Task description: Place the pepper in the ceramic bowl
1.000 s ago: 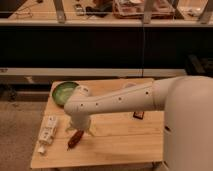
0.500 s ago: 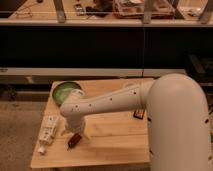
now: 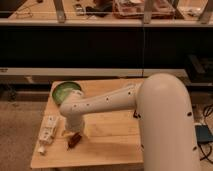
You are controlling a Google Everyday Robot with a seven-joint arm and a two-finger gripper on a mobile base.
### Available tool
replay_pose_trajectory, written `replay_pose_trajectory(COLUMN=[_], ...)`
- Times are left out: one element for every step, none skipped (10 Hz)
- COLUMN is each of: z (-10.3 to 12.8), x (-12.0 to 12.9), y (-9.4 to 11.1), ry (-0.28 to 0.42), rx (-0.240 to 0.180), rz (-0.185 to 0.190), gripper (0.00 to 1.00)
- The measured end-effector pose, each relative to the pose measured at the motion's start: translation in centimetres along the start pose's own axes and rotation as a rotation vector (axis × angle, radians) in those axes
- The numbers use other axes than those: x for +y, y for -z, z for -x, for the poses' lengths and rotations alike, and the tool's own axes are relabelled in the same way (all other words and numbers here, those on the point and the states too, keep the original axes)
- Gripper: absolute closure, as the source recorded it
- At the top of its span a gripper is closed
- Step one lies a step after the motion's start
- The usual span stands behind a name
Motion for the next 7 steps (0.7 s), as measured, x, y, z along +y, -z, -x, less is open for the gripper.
replay_pose_trajectory(z=[-0.1, -0.2, -0.4, -0.5, -0.6, -0.6, -0.6], x=[0.0, 0.1, 0.3, 0.5, 0.5, 0.6, 0.5], y=[-0.5, -0.8, -1.2, -1.6, -1.8, -2.0, -2.1], ry=[0.003, 0.004, 0.004, 0.004, 0.006, 0.008, 0.007], rx=[-0.006, -0.010, -0.015, -0.021, -0.024, -0.026, -0.030], rz=[0.004, 0.008, 0.015, 0.025, 0.030, 0.037, 0.039], gripper=[0.41, 0.46, 0.48, 0.48, 0.48, 0.48, 0.48])
